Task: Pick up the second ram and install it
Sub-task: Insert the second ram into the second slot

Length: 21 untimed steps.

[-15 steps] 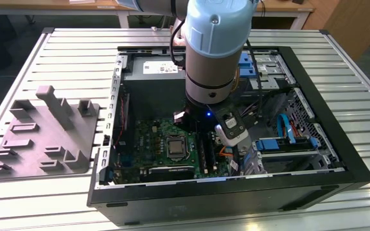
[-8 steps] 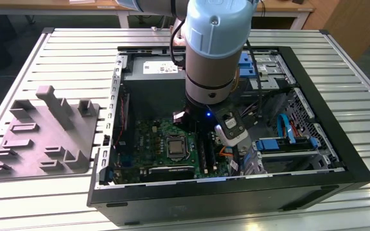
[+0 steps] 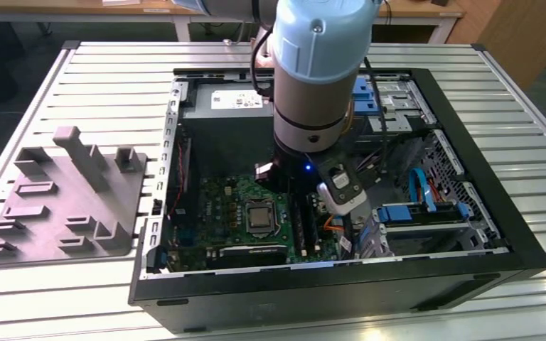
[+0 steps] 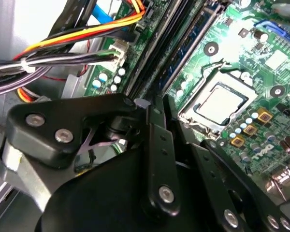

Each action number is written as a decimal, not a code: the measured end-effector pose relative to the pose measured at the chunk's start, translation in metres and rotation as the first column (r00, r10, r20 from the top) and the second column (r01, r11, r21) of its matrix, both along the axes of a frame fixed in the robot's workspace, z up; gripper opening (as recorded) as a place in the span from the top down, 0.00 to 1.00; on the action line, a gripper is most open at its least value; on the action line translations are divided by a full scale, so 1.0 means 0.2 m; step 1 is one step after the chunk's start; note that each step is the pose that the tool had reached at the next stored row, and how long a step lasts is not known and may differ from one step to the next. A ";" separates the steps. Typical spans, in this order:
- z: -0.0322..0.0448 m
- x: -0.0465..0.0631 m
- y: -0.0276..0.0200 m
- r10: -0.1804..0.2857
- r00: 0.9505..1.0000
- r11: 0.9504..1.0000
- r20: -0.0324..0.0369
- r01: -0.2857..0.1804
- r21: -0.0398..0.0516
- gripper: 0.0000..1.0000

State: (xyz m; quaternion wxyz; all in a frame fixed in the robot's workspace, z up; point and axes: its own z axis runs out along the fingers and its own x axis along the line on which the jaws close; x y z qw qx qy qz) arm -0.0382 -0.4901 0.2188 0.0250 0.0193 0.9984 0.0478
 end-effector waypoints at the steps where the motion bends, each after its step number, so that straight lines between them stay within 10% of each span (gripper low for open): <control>1: 0.013 0.00 0.000 0.000 1.000 1.000 0.000 0.000 0.000 0.81; 9: 0.105 0.00 0.000 0.000 1.000 1.000 0.000 0.000 0.000 0.81; 21: 0.111 0.00 0.000 0.000 1.000 1.000 0.000 0.000 0.000 0.90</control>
